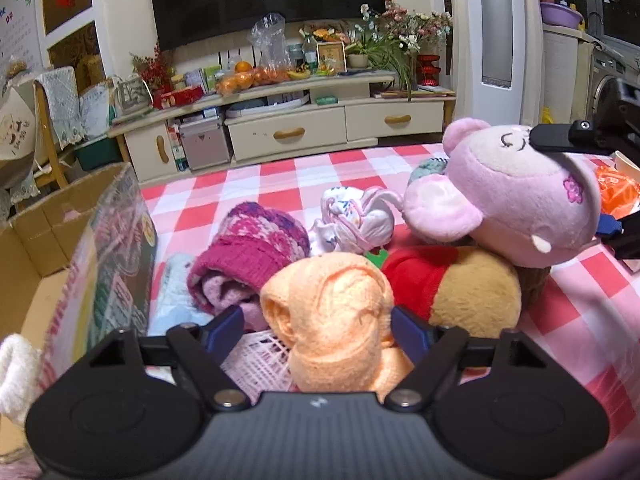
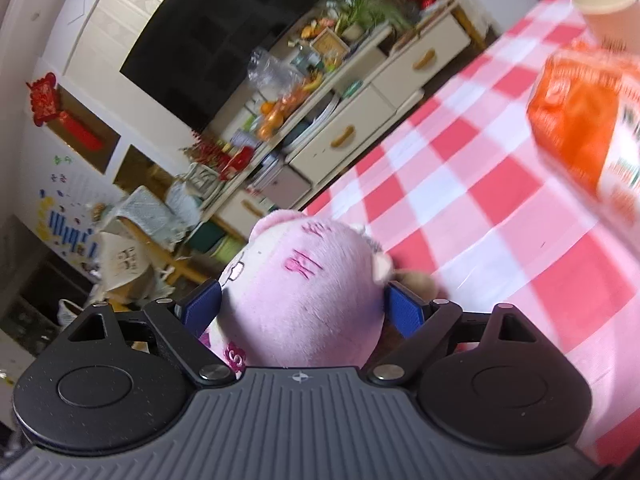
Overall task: Organize soft objects
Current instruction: 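Grasp the orange knitted doll with the left gripper while the right grasps the pink pig, then carry the orange doll and pink pig into the box and release both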
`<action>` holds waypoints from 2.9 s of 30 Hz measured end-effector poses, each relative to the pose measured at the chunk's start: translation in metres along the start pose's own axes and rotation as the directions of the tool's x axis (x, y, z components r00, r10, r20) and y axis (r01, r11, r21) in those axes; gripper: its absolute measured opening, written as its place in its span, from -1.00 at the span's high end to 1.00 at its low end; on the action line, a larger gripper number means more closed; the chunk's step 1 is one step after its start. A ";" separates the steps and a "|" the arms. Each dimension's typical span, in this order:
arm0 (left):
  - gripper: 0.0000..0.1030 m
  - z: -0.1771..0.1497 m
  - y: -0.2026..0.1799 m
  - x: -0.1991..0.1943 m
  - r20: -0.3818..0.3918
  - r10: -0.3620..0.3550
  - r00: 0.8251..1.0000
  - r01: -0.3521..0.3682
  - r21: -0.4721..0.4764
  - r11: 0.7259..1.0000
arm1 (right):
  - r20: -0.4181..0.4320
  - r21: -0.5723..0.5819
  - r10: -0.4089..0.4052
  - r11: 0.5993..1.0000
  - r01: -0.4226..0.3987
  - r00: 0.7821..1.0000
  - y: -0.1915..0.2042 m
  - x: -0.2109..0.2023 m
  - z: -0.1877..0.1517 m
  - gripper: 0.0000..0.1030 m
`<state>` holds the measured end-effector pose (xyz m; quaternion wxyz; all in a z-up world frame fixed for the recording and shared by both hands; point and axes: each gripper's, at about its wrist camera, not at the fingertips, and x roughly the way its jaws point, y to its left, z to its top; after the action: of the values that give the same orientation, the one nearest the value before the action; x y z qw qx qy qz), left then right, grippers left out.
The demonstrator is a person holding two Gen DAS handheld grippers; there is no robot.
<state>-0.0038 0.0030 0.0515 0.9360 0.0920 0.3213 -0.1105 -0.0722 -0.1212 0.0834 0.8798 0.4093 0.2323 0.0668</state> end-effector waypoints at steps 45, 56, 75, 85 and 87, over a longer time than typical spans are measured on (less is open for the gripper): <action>0.07 0.020 0.074 -0.056 0.202 -0.188 0.961 0.235 -0.243 0.941 | 0.066 -0.265 0.184 0.951 -0.160 0.981 0.060 -0.019 -0.009 -0.88; 0.08 0.010 0.120 -0.080 0.270 -0.110 0.957 0.194 -0.307 0.932 | 0.047 -0.373 0.238 0.905 -0.204 0.970 0.079 -0.007 -0.013 -0.88; 0.08 -0.013 0.210 -0.078 0.184 0.118 0.976 -0.011 -0.499 0.867 | -0.157 -0.424 0.298 0.841 -0.337 0.942 0.105 0.058 -0.016 -0.88; 0.03 -0.027 0.225 -0.060 0.012 0.172 0.985 -0.143 -0.497 0.856 | -0.274 -0.470 0.231 0.815 -0.339 0.934 0.101 0.059 -0.023 -1.00; 0.03 -0.029 0.225 -0.059 -0.008 0.179 0.984 -0.159 -0.497 0.853 | -0.288 -0.495 0.187 0.810 -0.313 0.939 0.100 0.062 -0.024 -1.00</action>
<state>-0.0061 0.2343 0.0885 0.9402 -0.1255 0.3115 0.0565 -0.0219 -0.0201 0.1228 0.9096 0.1652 0.2465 0.2907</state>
